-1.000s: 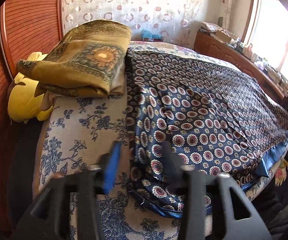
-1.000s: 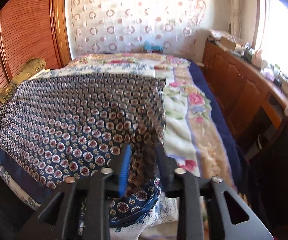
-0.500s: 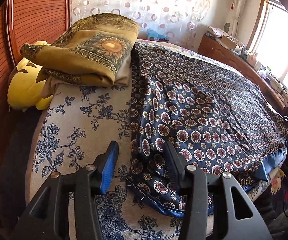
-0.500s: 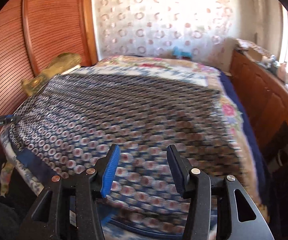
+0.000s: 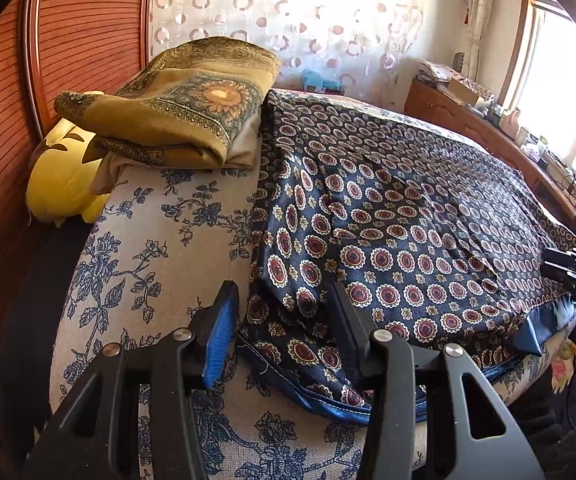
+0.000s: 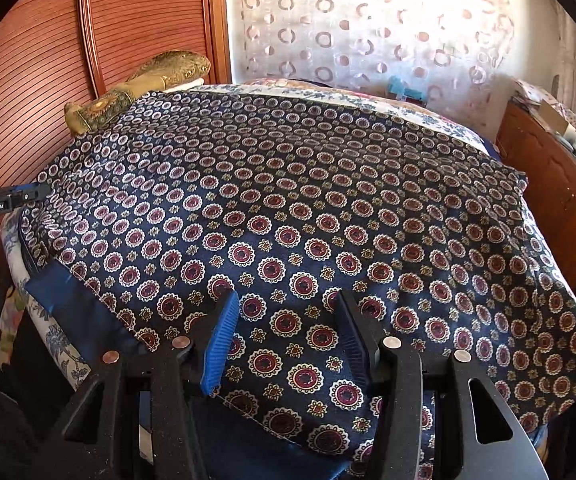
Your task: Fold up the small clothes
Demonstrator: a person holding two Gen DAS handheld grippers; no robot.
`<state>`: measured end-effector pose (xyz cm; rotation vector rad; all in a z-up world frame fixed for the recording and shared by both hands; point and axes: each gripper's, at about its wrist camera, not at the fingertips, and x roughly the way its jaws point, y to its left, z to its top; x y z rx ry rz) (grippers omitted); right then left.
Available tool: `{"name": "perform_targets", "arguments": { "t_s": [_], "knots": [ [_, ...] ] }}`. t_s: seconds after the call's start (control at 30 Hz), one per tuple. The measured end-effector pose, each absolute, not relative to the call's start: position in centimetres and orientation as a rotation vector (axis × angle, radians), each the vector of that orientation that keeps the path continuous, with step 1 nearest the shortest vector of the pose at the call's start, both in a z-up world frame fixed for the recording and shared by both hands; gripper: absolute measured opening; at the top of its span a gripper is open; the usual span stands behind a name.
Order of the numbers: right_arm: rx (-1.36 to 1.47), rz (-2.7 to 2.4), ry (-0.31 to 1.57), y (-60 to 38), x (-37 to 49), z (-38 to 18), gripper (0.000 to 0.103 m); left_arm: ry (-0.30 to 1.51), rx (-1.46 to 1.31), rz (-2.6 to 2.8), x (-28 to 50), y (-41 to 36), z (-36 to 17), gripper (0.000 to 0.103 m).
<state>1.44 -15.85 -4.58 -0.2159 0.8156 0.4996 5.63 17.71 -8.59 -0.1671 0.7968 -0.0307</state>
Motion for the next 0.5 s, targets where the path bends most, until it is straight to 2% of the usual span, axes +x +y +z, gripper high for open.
{"name": "perform_targets", "arguments": {
  "t_s": [0.07,0.13,0.27,0.5],
  "knots": [
    [-0.212,0.499,0.814,-16.0,1.7,-4.5,0.052,0.795,-0.169,-0.031,5.7,17.7,-8.6,0.039],
    [-0.207,0.499,0.810,-16.5,1.9,-4.8,0.052,0.797,-0.171,-0.036,5.7,17.6,-8.6,0.027],
    [-0.197,0.501,0.805,-16.2,2.2,-5.2,0.052,0.803,-0.176,-0.051,5.7,17.3,-8.7,0.008],
    [-0.162,0.506,0.808,-17.0,2.2,-5.0,0.052,0.724,-0.174,-0.129,5.6,15.4,-5.6,0.005]
  ]
}}
